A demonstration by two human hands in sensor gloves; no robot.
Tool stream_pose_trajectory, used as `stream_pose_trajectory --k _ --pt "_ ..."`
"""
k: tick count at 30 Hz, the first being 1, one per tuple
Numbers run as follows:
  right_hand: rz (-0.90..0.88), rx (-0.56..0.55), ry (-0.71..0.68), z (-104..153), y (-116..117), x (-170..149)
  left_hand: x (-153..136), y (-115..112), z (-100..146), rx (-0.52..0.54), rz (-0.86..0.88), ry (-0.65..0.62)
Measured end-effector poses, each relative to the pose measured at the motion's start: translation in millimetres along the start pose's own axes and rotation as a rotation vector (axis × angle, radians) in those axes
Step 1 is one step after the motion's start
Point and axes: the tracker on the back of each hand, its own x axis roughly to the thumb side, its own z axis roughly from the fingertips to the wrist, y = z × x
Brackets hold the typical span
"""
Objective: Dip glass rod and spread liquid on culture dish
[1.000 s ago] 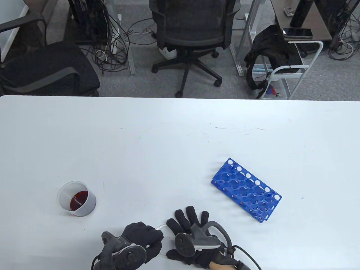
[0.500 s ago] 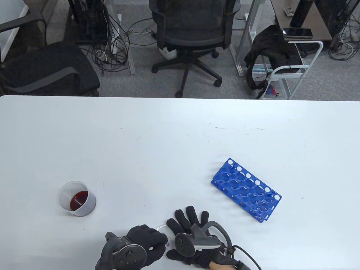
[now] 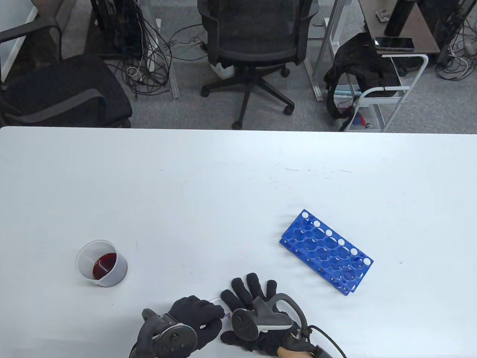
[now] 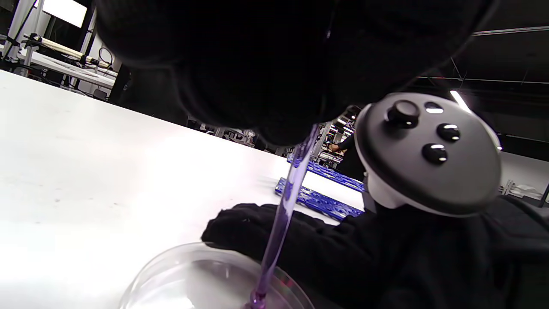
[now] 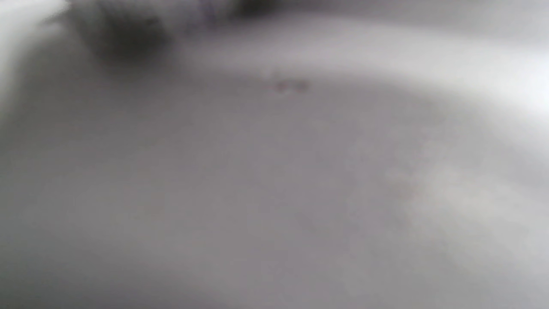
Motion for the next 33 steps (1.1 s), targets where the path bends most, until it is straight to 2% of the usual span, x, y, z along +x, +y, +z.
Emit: stream_pose_trajectory --k 4,10,15,18,21,28,31,33 --pt "0.000 0.000 0.000 -0.1 -0.1 -0.3 -2.8 3.5 0.8 0.022 -0.011 0.006" --pt "0.000 0.000 0.000 -0.1 -0.1 -0.3 -22.5 34.4 8.6 0.163 0.061 0.083" --pt "0.000 0.000 0.000 -0.1 -0.1 -0.3 -55.1 69.9 25.6 0.349 0.159 0.197" --pt "0.000 0.000 0.000 -0.1 -0.1 -0.3 -73.8 92.1 42.3 0.510 0.250 0.226" --pt "0.000 0.000 0.000 -0.1 -0.1 -0.3 -87.5 110.0 55.3 0.598 0.280 0.257" --pt "0.000 0.000 0.000 -0.1 -0.1 -0.3 -122.6 144.8 87.4 0.806 0.223 0.392" --pt "0.000 0.000 0.000 -0.1 -0.1 -0.3 -133.5 150.9 98.2 0.848 0.128 0.473" --pt "0.000 0.000 0.000 -0.1 -0.1 -0.3 -140.9 153.6 103.3 0.837 0.057 0.534"
